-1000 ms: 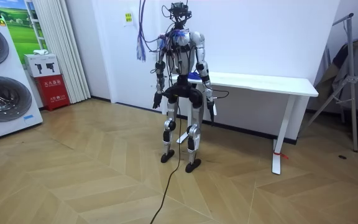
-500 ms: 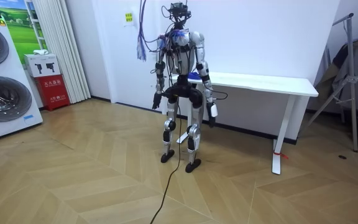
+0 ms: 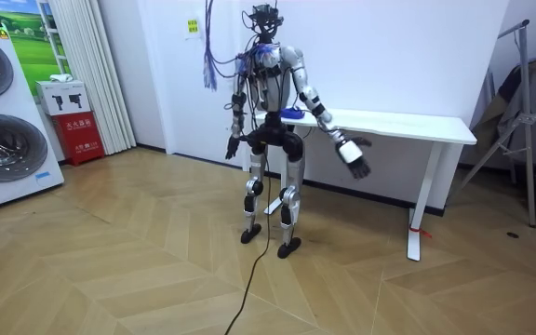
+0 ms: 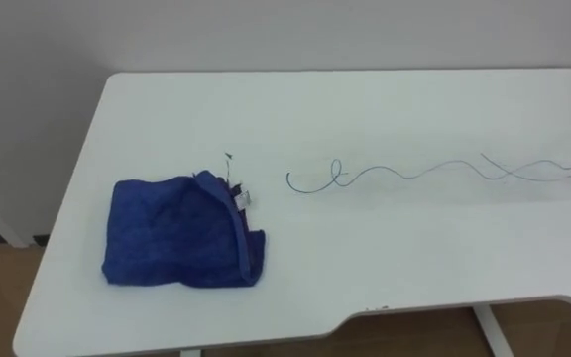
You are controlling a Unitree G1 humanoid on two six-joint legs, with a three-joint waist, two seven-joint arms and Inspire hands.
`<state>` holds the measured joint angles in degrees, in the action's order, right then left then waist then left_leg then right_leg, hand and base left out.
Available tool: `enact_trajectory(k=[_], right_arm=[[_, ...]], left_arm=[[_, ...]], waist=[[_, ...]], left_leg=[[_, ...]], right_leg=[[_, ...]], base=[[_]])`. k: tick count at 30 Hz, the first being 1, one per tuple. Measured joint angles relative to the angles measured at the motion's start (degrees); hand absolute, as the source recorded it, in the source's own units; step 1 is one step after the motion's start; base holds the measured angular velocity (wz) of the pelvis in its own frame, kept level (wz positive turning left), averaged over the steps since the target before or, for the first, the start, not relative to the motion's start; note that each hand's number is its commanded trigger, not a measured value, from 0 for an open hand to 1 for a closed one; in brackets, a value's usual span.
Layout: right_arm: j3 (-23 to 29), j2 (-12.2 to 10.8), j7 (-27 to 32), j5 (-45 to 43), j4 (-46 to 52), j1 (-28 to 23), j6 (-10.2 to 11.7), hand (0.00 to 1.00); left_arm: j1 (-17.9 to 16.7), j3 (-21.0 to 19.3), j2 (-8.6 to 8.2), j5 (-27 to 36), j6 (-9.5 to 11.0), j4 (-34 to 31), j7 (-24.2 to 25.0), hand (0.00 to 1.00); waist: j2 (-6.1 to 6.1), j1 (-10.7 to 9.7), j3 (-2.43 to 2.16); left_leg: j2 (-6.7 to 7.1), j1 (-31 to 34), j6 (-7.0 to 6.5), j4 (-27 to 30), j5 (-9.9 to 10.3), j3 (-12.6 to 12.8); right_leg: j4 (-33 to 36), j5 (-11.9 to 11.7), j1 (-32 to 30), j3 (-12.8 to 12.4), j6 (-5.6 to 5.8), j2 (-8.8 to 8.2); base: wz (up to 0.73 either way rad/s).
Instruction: Wipe table
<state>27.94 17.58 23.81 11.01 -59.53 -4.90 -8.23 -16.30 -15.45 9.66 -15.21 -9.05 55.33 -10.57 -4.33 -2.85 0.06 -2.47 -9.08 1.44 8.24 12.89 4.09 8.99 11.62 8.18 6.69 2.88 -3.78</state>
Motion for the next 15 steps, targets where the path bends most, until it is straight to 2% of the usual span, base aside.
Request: enact_trajectory(k=[2,5,6,7,8,9,10,13,15], right_arm=[[-0.2,0.0,2.4,-0.6,6.1,0.4,1.1,0.00],[-2.6,0.0,5.4,-5.8,15.2,-0.1,1.3,0.00],[-3.3,-0.1,5.8,-7.2,17.0,0.0,1.4,0.00],[-4.3,-0.4,6.7,-9.2,21.2,0.0,0.9,0.00],[-4.1,-1.7,8.1,-11.3,25.3,-0.2,0.5,0.00],[-4.3,-2.3,8.8,-12.2,26.7,-0.7,0.5,0.00],[-5.3,-2.8,8.9,-15.3,30.3,-1.7,0.7,0.00],[-8.0,-2.8,9.1,-23.7,40.5,-1.9,1.8,0.00],[-9.4,-2.5,9.6,-29.9,46.7,-1.6,3.7,0.00]], left_arm=[[0.0,0.0,0.00,0.0,0.6,-0.3,-0.1,0.00],[-0.5,1.0,0.07,0.1,0.9,-0.2,0.0,0.00],[-0.7,1.2,0.03,0.1,1.1,-0.3,0.0,0.00],[-1.0,1.5,-0.03,0.0,1.2,-0.5,0.0,0.00],[-1.3,1.9,-0.06,0.0,1.3,-1.7,0.0,0.00],[-1.5,2.2,-0.06,0.0,1.5,-2.2,0.0,0.00],[-1.6,2.2,-0.28,0.0,1.7,-2.3,0.1,0.00],[-1.7,2.4,-0.39,0.1,2.8,-2.2,0.9,0.00],[-1.2,3.4,-0.34,0.1,3.6,-1.9,1.0,0.00]], waist=[[0.06,0.7,-0.19],[0.26,1.4,0.22],[0.58,1.7,0.12],[0.56,1.8,0.10],[0.78,1.7,0.23],[0.49,1.7,0.43],[0.59,1.7,0.40],[0.89,1.6,0.25],[0.97,1.7,0.23]], left_leg=[[0.00,0.5,0.00,0.0,0.0,0.4],[0.03,0.5,0.00,0.1,0.0,0.7],[0.04,0.5,0.00,0.1,0.0,0.8],[0.04,0.6,0.00,0.1,0.0,1.3],[0.03,0.7,0.00,0.1,0.0,1.2],[0.02,0.8,0.00,0.1,0.0,1.3],[0.02,0.8,0.00,0.1,0.0,1.4],[0.02,0.7,0.00,0.1,0.0,1.5],[0.00,0.7,0.00,0.2,0.0,1.5]], right_leg=[[0.3,0.0,-0.3,-0.2,0.00,0.00],[0.8,0.0,-0.6,-0.1,0.00,-0.09],[0.8,0.0,-1.0,-0.1,0.00,-0.09],[0.8,0.0,-1.3,0.0,0.00,-0.11],[0.8,0.0,-1.4,0.1,0.00,-0.12],[0.8,0.0,-1.5,0.2,0.00,-0.12],[0.9,0.0,-1.7,-0.1,0.00,-0.12],[1.1,0.0,-1.6,0.0,0.00,-0.14],[1.1,0.0,-1.3,0.3,0.00,-0.14]], base=[[-0.06],[-0.06],[-0.17],[-0.12],[-0.06],[0.00],[-0.10],[-0.06],[0.07]])
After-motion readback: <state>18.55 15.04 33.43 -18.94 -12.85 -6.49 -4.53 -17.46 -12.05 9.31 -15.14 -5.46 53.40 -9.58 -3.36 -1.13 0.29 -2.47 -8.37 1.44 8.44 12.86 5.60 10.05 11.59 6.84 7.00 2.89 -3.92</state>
